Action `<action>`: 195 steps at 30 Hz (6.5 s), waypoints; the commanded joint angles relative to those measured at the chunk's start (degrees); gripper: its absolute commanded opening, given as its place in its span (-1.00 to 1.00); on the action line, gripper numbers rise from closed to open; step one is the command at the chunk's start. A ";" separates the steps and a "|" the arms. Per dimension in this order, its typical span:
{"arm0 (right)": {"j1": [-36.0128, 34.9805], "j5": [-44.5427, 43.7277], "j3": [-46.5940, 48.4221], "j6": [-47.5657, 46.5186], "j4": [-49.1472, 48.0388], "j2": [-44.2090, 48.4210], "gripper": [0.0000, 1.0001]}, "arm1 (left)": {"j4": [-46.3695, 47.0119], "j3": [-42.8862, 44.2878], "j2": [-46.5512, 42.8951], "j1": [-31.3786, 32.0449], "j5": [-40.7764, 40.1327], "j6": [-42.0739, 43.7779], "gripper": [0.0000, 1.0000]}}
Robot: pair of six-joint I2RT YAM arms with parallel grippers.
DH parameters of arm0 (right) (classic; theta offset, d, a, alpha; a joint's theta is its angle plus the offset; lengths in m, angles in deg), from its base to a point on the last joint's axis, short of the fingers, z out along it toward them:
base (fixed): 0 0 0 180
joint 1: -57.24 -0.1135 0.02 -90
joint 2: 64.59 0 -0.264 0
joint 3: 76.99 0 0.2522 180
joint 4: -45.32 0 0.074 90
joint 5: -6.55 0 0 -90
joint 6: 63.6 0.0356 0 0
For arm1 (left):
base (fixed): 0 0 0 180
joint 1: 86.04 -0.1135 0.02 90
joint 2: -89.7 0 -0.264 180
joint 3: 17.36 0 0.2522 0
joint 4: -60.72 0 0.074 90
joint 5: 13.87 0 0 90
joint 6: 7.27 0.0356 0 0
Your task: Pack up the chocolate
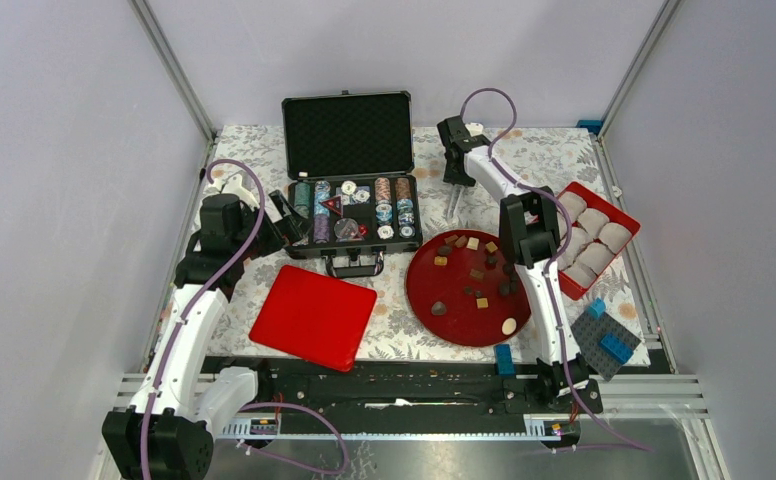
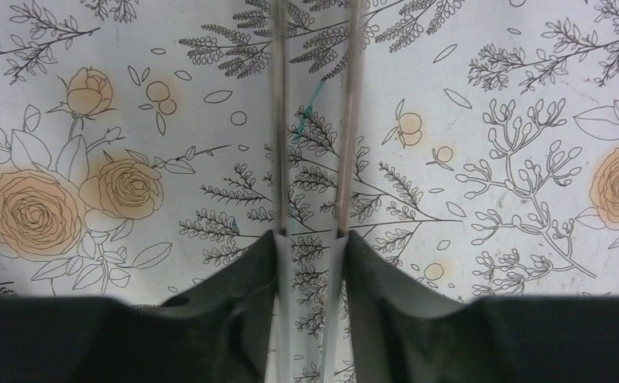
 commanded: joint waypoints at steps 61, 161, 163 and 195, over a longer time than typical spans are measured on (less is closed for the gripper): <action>-7.06 19.47 -71.76 0.55 24.06 86.65 0.00 | -0.29 -1.60 0.45 0.42 -0.16 -1.96 0.97; -16.35 11.64 -46.61 -3.05 20.00 66.11 -1.00 | 2.21 -2.80 1.45 0.42 2.16 -0.21 0.97; -12.17 10.67 -39.33 -7.78 18.92 59.63 -1.00 | 2.24 -2.85 1.19 0.47 2.11 -0.37 0.97; 4.63 14.50 18.64 -28.64 10.96 -3.01 -0.93 | -2.11 -2.70 0.39 0.42 -3.79 -1.73 0.97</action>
